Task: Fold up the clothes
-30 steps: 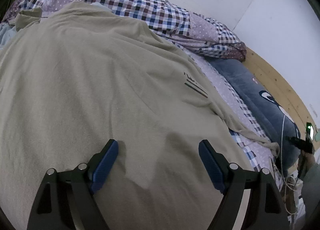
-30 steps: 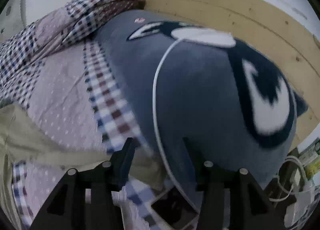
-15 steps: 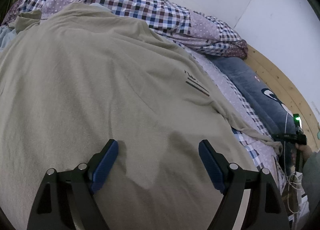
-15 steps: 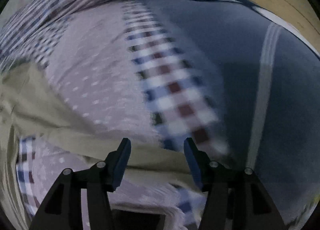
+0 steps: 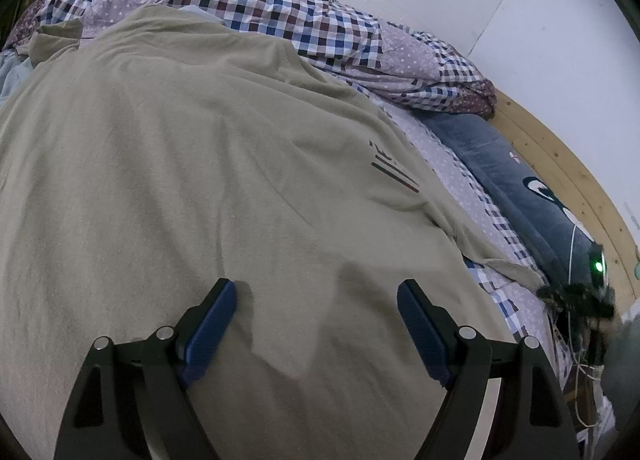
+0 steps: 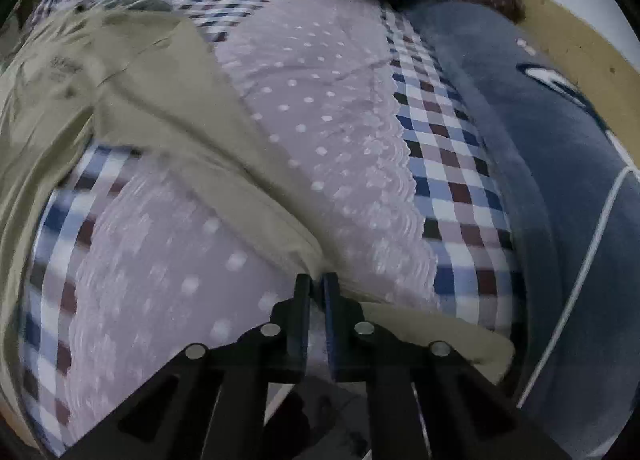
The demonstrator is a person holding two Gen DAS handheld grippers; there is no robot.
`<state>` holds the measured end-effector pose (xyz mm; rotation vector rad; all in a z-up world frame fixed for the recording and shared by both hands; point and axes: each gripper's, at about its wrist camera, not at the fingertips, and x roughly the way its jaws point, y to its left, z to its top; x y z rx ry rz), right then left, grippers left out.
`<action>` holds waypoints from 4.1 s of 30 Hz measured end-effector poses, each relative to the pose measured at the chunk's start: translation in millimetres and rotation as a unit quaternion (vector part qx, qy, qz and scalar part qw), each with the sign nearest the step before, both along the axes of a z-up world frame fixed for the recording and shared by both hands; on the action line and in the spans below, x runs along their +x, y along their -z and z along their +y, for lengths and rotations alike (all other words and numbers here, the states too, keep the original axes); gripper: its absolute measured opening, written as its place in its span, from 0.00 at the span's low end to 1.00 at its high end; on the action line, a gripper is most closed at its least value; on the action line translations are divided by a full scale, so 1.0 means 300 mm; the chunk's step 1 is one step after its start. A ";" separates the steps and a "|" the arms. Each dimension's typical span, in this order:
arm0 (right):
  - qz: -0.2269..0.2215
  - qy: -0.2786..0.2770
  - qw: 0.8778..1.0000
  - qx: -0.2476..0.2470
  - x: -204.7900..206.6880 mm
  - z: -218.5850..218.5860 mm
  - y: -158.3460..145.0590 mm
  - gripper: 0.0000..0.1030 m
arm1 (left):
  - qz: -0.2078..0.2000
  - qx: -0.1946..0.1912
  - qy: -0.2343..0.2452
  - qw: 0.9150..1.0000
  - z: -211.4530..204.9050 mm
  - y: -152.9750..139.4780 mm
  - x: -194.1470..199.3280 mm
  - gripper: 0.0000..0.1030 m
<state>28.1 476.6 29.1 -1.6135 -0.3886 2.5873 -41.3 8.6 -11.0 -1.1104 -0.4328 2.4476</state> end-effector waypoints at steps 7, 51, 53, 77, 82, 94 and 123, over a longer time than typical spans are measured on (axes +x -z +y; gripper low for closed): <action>-0.003 -0.028 1.000 -0.009 0.226 -0.157 0.024 0.03 | 0.001 -0.001 -0.001 1.000 0.003 0.000 0.003 0.83; 0.222 -0.307 0.920 -0.097 -0.473 -1.278 -0.825 0.06 | 0.039 0.254 -0.082 0.963 -0.372 -0.217 -0.029 0.83; 0.203 -0.368 0.904 -0.076 -0.463 -1.482 -0.755 0.06 | 0.031 0.291 -0.102 0.951 -0.442 -0.208 -0.035 0.83; 0.226 -0.024 0.938 -0.260 -0.116 -0.981 -0.276 0.78 | -0.081 0.376 -0.191 0.903 -0.684 0.020 -0.120 0.83; 0.212 0.030 0.961 -0.176 -0.077 -0.834 -0.162 0.78 | -0.058 0.333 -0.159 0.928 -0.638 -0.018 -0.181 0.83; 0.190 0.018 0.971 -0.142 -0.150 -0.699 -0.127 0.59 | -0.039 0.255 -0.131 0.957 -0.602 -0.070 -0.290 0.00; 0.152 -0.049 0.987 -0.011 -0.318 -0.765 0.082 0.02 | 0.020 0.219 -0.156 0.963 -0.623 -0.160 -0.288 0.00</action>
